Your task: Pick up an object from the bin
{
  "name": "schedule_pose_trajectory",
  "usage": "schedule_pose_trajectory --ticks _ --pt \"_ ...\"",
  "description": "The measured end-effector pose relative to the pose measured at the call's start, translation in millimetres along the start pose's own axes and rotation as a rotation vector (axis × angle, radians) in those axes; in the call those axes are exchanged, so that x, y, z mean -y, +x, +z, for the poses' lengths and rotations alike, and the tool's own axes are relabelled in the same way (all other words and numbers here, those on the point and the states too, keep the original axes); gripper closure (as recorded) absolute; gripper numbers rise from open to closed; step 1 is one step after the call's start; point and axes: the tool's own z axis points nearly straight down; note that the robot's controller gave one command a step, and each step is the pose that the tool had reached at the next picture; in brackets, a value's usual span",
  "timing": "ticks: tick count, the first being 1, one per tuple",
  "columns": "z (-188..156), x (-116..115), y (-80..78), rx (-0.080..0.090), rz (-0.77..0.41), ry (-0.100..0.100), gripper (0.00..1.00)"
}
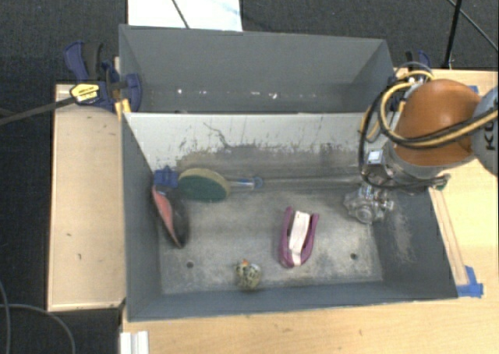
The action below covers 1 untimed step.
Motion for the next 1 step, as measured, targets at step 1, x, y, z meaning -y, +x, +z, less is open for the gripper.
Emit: schedule_pose_trajectory --ticks 1 --pt "-135.7 -0.9 13.7 0.0 -0.027 0.009 1.0"
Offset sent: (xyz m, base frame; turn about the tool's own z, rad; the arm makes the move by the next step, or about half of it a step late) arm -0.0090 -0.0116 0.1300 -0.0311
